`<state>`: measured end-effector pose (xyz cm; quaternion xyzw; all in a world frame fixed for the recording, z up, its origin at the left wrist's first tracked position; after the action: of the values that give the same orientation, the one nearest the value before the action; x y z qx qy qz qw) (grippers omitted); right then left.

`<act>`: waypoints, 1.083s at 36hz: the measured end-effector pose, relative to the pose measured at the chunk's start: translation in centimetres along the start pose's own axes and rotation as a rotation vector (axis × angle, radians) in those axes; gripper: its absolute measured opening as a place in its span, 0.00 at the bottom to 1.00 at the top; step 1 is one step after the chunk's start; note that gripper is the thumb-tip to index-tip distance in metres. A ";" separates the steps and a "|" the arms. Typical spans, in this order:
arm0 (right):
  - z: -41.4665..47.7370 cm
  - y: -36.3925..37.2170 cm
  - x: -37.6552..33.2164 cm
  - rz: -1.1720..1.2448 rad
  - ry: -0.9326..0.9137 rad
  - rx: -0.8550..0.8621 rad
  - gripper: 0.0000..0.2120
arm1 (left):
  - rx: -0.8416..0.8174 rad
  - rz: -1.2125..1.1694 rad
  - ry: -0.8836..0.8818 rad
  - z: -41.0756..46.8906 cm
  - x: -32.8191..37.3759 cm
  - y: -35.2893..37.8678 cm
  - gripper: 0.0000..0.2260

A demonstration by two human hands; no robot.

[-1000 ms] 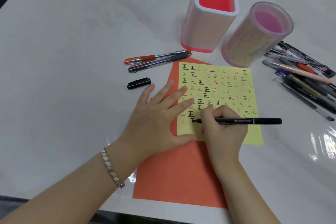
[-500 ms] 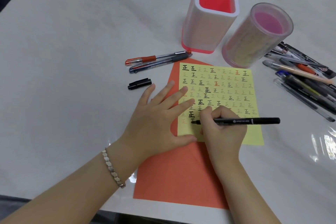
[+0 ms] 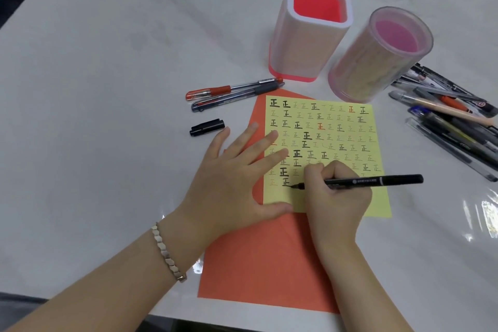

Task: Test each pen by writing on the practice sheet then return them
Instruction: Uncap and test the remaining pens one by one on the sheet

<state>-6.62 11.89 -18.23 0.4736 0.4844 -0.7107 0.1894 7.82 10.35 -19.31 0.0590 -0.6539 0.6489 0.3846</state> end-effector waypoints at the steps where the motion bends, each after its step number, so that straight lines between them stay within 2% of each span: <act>1: 0.0 -0.1 0.0 0.013 0.013 0.002 0.16 | 0.000 -0.004 0.000 0.0 0.0 0.0 0.35; 6: 0.1 -0.8 0.0 0.097 0.071 0.041 0.16 | -0.001 0.002 0.014 0.0 0.0 0.1 0.35; 9: 0.2 -1.1 0.0 0.125 0.081 0.001 0.17 | 0.008 -0.029 0.048 -0.1 0.1 0.0 0.34; 12: 0.5 -1.7 -0.1 0.135 0.084 -0.046 0.14 | 0.124 -0.120 0.056 -0.2 0.2 -0.9 0.26; 15: 1.0 -2.3 -0.2 0.091 0.059 -0.093 0.16 | 0.303 -0.058 -0.012 -0.6 -0.3 -2.4 0.18; 19: 1.5 -3.1 -0.4 0.080 0.035 -0.151 0.15 | 0.417 0.034 -0.196 -1.1 -2.0 -4.1 0.17; 22: 2.0 -3.5 -0.2 0.071 0.048 -0.220 0.13 | 0.400 0.096 -0.260 -1.3 -3.2 -4.9 0.15; 25: 2.1 -3.3 0.1 0.092 0.160 -0.382 0.12 | 0.381 0.131 -0.250 -1.2 -3.9 -5.3 0.11; 27: 1.6 -3.9 -0.4 0.158 0.109 -0.371 0.15 | 0.356 0.109 -0.242 -0.9 -3.8 -5.4 0.12; 29: 1.3 -4.4 -0.9 0.229 0.111 -0.360 0.19 | 0.312 0.042 -0.252 -0.4 -3.3 -5.3 0.17; 31: 1.5 -4.6 -0.9 0.299 0.147 -0.352 0.16 | 0.262 -0.064 -0.271 0.2 -2.3 -5.3 0.19; 34: 2.0 -5.3 -1.4 0.374 0.158 -0.333 0.14 | 0.236 -0.239 -0.277 1.2 0.1 -5.5 0.11; 39: 2.2 -7.0 -3.0 0.486 0.148 -0.303 0.24 | 0.184 -0.510 -0.242 2.1 4.6 -5.7 0.09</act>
<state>-11.33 12.61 -11.93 0.5926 0.4700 -0.5277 0.3866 7.03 9.54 -11.76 0.3332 -0.5973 0.5761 0.4475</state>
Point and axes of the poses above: each hand's wrist, its own z-axis towards the middle knuckle, its own y-axis out of the palm, x = y × z, the point moved 5 cm from there along z, towards the middle knuckle, and after that the axes turned 12 degrees about -z, right-handed, at the moved point
